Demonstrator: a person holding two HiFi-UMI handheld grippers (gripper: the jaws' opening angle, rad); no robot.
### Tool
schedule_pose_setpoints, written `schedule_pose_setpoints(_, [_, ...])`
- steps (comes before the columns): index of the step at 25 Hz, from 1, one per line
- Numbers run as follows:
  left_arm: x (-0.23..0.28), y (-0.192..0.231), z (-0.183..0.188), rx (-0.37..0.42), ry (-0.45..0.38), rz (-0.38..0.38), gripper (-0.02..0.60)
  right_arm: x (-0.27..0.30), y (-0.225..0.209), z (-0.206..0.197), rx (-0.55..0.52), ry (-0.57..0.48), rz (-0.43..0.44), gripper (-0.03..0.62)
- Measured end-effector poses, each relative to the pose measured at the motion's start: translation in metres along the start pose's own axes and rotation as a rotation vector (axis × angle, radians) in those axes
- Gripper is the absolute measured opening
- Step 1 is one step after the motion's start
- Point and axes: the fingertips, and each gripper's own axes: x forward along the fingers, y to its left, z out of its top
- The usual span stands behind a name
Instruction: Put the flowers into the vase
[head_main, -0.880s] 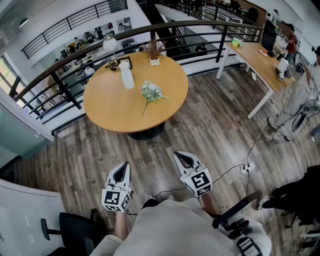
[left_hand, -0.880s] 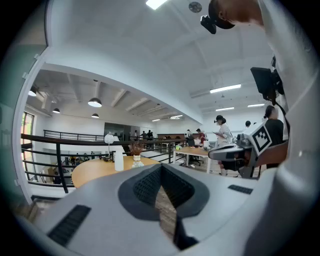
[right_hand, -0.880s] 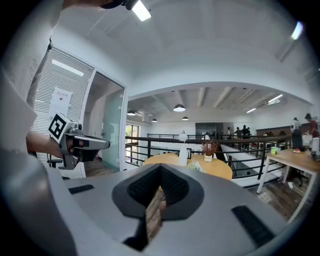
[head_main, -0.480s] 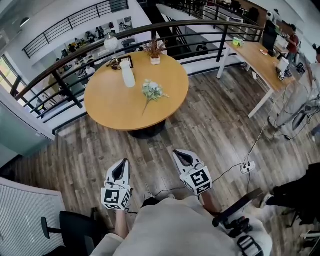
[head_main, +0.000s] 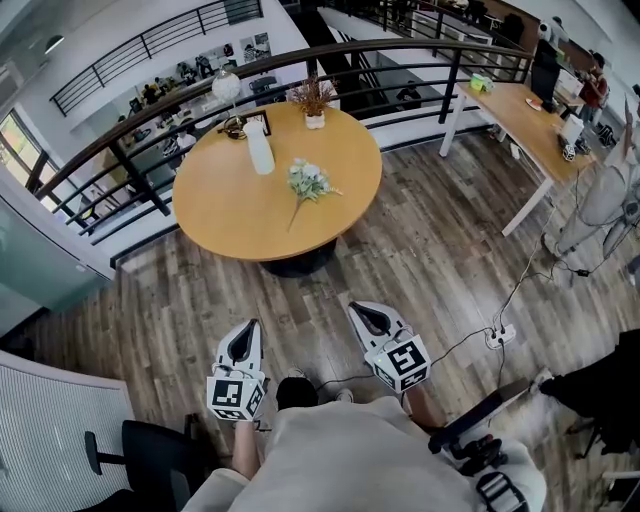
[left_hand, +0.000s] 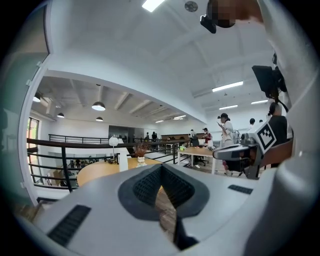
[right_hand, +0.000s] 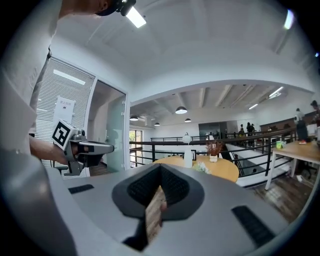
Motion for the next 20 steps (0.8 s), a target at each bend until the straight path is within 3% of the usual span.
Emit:
schedule_pose_setpoints(9, [0.044,0.020,-0.004,-0.009,0.004,-0.039,0.006,0.034,-0.025,-0.004,0.013,0.029,-0.034,0.008])
schedule_pose_setpoints(20, [0.140,0.105,0.022,0.005,-0.050,-0.084,0.006,0.142,-0.081,0.040,-0.051,0.028,-0.099,0.008])
